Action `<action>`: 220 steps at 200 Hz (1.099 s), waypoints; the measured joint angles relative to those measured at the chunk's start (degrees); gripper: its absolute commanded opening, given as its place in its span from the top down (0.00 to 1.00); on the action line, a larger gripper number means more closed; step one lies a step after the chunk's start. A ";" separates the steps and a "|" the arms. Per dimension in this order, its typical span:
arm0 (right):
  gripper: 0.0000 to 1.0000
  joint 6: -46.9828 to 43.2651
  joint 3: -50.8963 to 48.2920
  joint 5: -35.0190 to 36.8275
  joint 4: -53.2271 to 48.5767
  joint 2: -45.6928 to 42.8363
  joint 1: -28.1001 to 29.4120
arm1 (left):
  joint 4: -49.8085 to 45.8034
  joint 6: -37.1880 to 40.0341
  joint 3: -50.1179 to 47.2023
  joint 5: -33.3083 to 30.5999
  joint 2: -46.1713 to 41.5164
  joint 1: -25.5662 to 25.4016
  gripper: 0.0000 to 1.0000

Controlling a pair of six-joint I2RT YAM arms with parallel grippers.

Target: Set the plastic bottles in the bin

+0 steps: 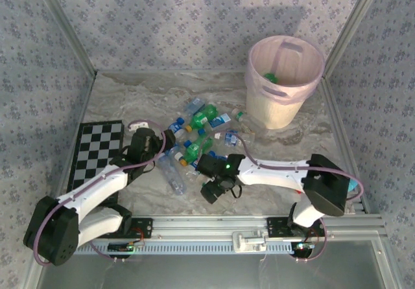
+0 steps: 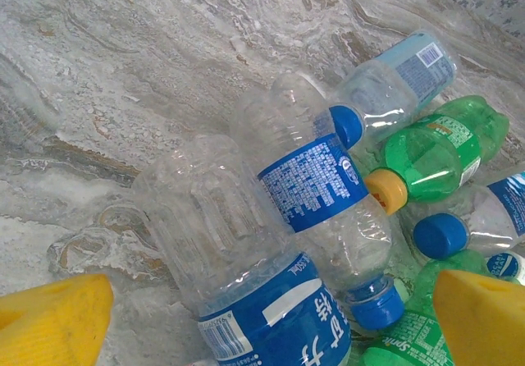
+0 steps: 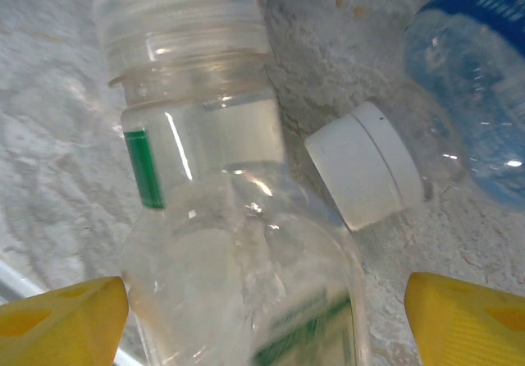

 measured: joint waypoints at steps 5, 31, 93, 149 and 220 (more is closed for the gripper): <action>0.14 -0.04 0.00 -0.07 0.02 0.85 0.00 | -0.02 -0.04 0.00 0.00 -0.13 0.11 0.00; 0.16 -0.61 0.00 -0.17 0.09 4.07 0.00 | -0.07 -0.17 0.00 -0.33 -0.90 0.11 0.00; 0.38 -1.73 0.96 -0.68 0.55 6.91 0.00 | -0.35 -0.28 0.00 -0.90 -1.77 0.11 0.00; 0.52 -2.78 1.22 -1.55 0.63 6.43 -0.28 | -0.66 -0.26 0.00 -2.19 -2.51 0.48 0.00; 0.53 -5.97 5.42 -12.94 2.49 -5.55 -11.93 | -3.26 -0.24 -0.52 -3.50 -9.55 6.54 0.00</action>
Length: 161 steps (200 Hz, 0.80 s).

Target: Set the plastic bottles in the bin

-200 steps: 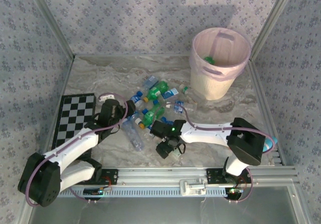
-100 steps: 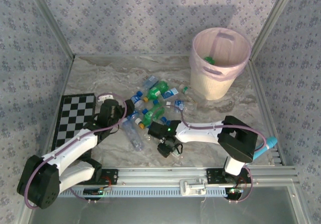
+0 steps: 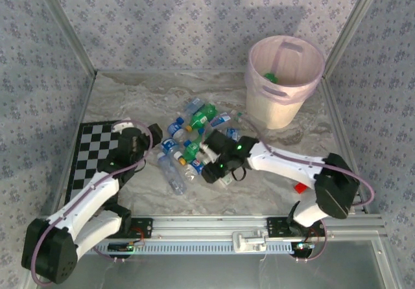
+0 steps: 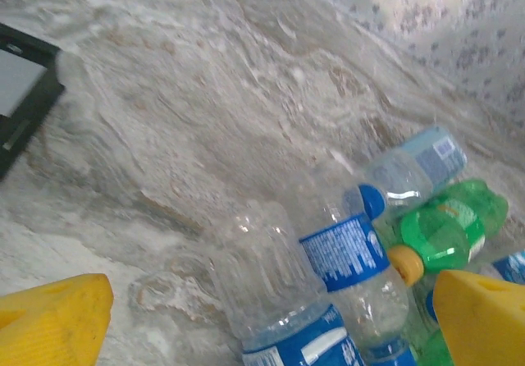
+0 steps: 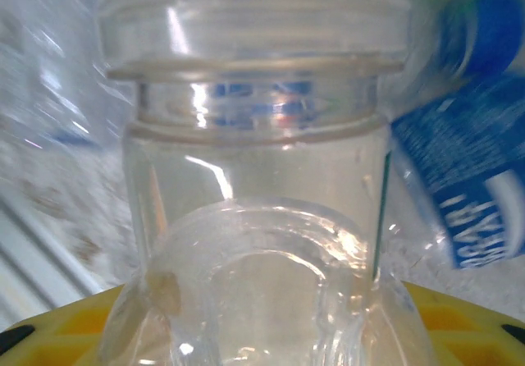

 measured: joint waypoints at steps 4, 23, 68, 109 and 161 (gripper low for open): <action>0.53 -0.04 0.48 -1.07 0.39 -0.81 -1.09 | -0.17 -0.02 -0.13 -0.07 -0.55 0.35 0.00; 0.53 -0.04 2.54 -4.96 2.78 -3.41 -5.90 | -0.37 -0.04 -1.25 -0.24 -3.21 1.99 0.00; 0.55 -0.07 9.90 -7.04 8.52 -4.42 -14.95 | -1.55 -0.24 -3.10 -0.26 -5.66 3.13 0.00; 0.55 -1.16 20.83 -4.35 12.70 -2.56 -21.86 | -1.38 -0.70 -3.39 1.14 -4.66 3.41 0.00; 0.54 -4.39 34.77 0.02 14.73 1.40 -30.95 | -0.04 -0.85 -3.37 4.48 -0.61 3.41 0.00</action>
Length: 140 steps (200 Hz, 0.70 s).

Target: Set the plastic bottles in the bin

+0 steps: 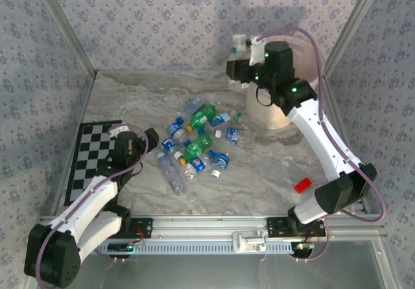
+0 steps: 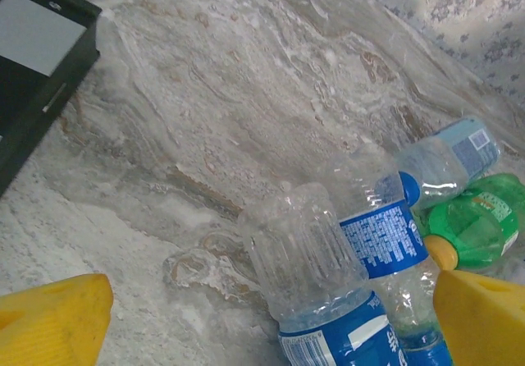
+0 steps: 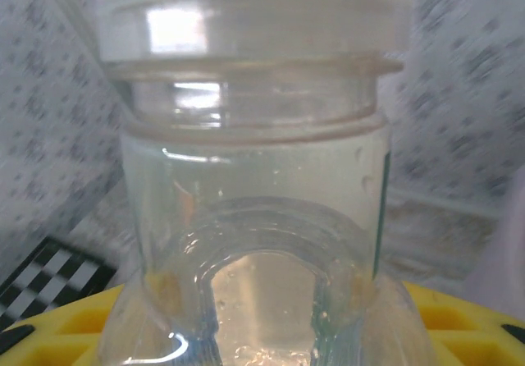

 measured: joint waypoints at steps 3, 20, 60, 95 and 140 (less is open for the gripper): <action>0.54 -0.07 0.42 0.28 0.11 0.13 -0.55 | 0.11 0.00 0.02 0.20 0.22 0.00 0.00; 0.54 -0.96 2.86 1.75 0.44 0.79 -4.07 | 0.55 0.17 0.17 1.55 1.27 0.00 0.00; 0.53 -4.61 6.99 8.00 -0.15 3.82 -10.62 | 0.57 0.90 1.40 4.42 3.13 0.00 0.00; 0.53 -6.47 7.72 11.30 -2.97 7.69 -14.14 | 0.52 1.33 2.21 5.99 4.22 0.00 0.00; 0.51 -6.67 7.69 11.47 -7.80 11.58 -16.09 | 0.28 1.62 3.10 7.80 4.52 0.00 0.00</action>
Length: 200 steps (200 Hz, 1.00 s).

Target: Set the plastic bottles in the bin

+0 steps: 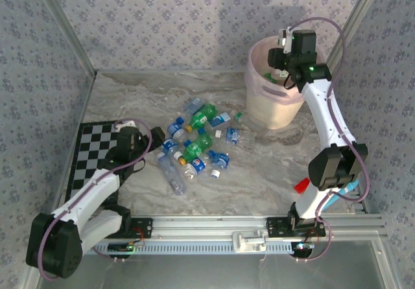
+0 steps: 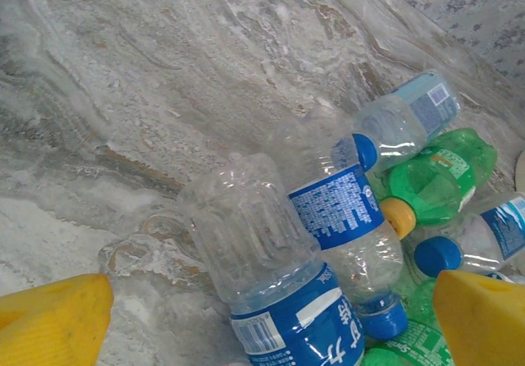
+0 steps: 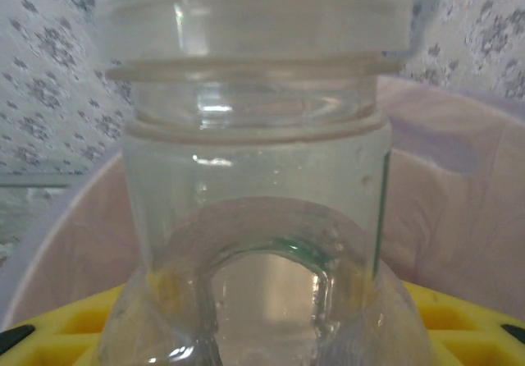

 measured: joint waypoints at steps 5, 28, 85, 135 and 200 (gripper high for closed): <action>0.51 0.00 0.00 -0.02 -0.39 0.24 -0.09 | 0.00 0.13 0.13 0.28 0.00 0.00 0.00; 0.49 0.00 0.00 -0.20 -2.19 1.33 -0.09 | -0.17 0.33 0.37 1.16 0.00 0.00 0.00; 0.45 0.04 0.76 -0.20 -6.51 6.93 -0.46 | -1.55 0.57 0.70 2.89 -0.37 0.00 0.00; 0.30 0.83 4.00 -0.20 -9.44 10.01 -0.57 | -3.02 0.76 0.70 3.32 -1.01 0.00 0.00; 0.00 1.09 11.32 -0.15 -9.88 9.81 -0.57 | -4.37 1.05 1.38 3.74 -1.01 0.00 0.00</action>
